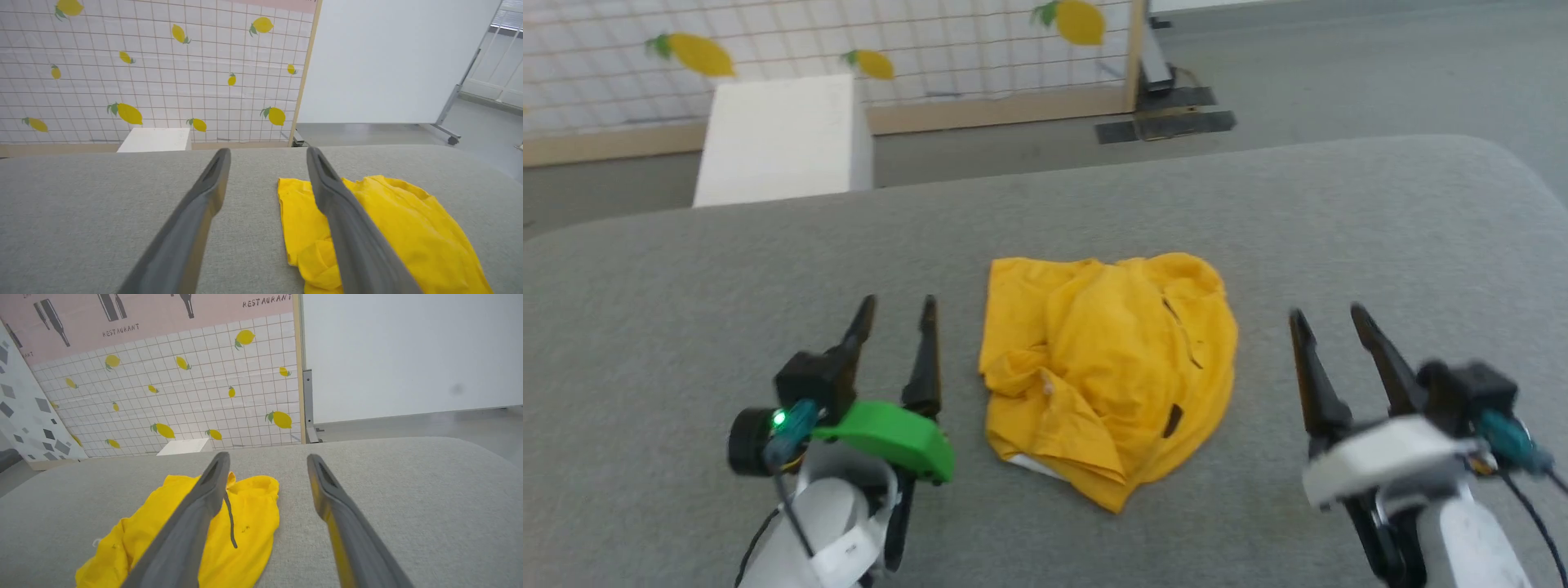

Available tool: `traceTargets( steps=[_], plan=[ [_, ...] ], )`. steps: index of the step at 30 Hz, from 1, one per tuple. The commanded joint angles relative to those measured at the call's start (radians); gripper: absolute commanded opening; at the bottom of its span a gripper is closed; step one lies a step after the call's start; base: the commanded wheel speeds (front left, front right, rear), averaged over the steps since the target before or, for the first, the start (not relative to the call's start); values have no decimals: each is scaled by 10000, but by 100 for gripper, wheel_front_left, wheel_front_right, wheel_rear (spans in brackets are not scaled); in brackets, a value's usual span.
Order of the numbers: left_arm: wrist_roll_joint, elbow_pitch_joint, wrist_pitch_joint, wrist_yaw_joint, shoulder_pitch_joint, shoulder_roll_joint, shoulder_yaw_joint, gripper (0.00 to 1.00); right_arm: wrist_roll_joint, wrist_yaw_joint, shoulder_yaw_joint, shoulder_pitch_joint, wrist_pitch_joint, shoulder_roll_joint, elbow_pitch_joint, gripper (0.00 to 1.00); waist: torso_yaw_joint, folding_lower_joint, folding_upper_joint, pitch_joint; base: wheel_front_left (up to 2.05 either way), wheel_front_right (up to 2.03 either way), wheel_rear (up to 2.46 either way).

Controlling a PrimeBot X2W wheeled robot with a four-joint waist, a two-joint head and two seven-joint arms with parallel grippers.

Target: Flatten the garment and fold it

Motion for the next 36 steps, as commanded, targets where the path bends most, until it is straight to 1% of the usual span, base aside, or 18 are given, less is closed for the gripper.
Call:
traceTargets(
  steps=[1, 3, 6, 10, 13, 16, 18, 20, 23, 24, 25, 26, 27, 28, 32, 34, 36],
  plan=[
    [94, -78, -157, 55, 241, 40, 157, 100, -41, -15, 105, -475, 205, -1, -21, 100, 656, 1, 0, 315, 0, 0, 0],
    [158, -217, -261, 20, 421, 6, 405, 100, -9, -15, 249, -1055, 637, -1, 159, 100, 921, 1, 0, 512, 0, 0, 0],
    [370, -738, -288, -72, 601, -202, 918, 100, 632, -15, 347, -1985, 1626, -1, 770, 100, 1280, 1, 0, 825, 0, 0, 0],
    [684, -1376, -293, -455, 838, -732, 1666, 100, 1314, -15, 71, -3469, 3218, -1, 2037, 100, 1790, 1, 0, 1291, 0, 0, 0],
    [921, -1565, -294, -745, 886, -1038, 2063, 100, 1210, -15, -345, -4372, 4326, -1, 3062, 100, 2132, 1, 0, 1582, 0, 0, 0],
    [1134, -1610, -295, -1043, 873, -1263, 2309, 100, 576, -15, -810, -5133, 5589, -1, 4128, 100, 2455, 1, 0, 1830, 0, 0, 0],
    [1220, -1550, -295, -1166, 870, -1348, 2423, 100, 132, -15, -1081, -5463, 6399, -1, 4698, 100, 2622, 1, 0, 1925, 0, 0, 0],
    [1270, -1479, -295, -1274, 853, -1398, 2502, 100, -260, -15, -1275, -5684, 7076, -1, 5085, 100, 2748, 1, 0, 1974, 0, 0, 0],
    [1280, -1397, -295, -1392, 841, -1433, 2601, 100, -81, -15, -1242, -5819, 7750, -1, 5380, 99, 2850, 1, 0, 1955, 0, 0, 0],
    [1288, -1372, -295, -1409, 849, -1439, 2649, 100, -1, -15, -1145, -5824, 7817, -1, 5344, 48, 2851, 1, 0, 1928, 0, 0, 0],
    [1257, -1357, -295, -1410, 865, -1442, 2679, 100, 62, -15, -1051, -5811, 7727, -1, 5241, 18, 2830, 1, 0, 1884, 0, 0, 0],
    [1212, -1340, -296, -1402, 898, -1444, 2698, 100, 114, -15, -936, -5774, 7471, -1, 5038, 0, 2794, 1, 0, 1820, 0, 0, 0],
    [1188, -1324, -296, -1396, 928, -1445, 2709, 100, 116, -15, -866, -5715, 7227, -1, 4860, 0, 2758, 1, 0, 1753, 0, 0, 0],
    [1176, -1244, -296, -1373, 1069, -1447, 2754, 100, 125, -15, -657, -5301, 6259, -1, 4085, 0, 2557, 1, 0, 1406, 0, 0, 0],
    [1231, -1189, -296, -1379, 1361, -1448, 2878, 100, 67, -15, -610, -4302, 5151, -1, 2685, 0, 2162, 1, 0, 909, 0, 0, 0],
    [1287, -1178, -296, -1376, 1512, -1449, 2956, 100, -14, -15, -947, -3609, 4654, -1, 1800, 0, 1936, 1, 0, 673, 0, 0, 0],
    [1336, -1141, -296, -1407, 1626, -1449, 3028, 100, -172, -15, -1652, -2837, 4213, -1, 879, 0, 1735, 1, 0, 477, 0, 0, 0]
  ],
)
